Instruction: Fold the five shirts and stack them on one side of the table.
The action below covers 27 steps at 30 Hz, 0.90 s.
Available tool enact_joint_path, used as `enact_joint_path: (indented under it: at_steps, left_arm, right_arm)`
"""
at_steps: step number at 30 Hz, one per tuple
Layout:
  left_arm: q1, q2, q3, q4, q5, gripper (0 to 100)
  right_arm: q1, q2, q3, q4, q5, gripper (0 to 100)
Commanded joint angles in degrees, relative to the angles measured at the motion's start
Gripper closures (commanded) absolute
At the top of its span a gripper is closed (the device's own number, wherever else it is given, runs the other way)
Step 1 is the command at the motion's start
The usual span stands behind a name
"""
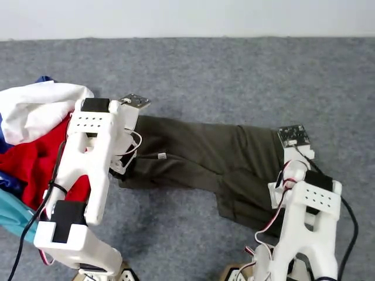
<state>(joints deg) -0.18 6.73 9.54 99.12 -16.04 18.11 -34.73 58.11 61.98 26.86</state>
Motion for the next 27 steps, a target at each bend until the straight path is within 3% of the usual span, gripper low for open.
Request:
enact_joint_path:
  at_steps: [1,6,27]
  left_arm:
    - [0.35,-1.93,-0.22,1.32,-0.18,91]
    - [0.35,-1.93,-0.22,1.32,-0.18,91]
    - [0.35,-1.93,-0.13,1.32,-0.18,91]
  right_arm:
    - [0.22,0.13,1.49,-2.68,0.26,85.0]
    - [0.22,0.13,4.04,-5.76,0.26,93.5]
    - [0.04,-0.57,2.9,-5.67,0.79,98.7]
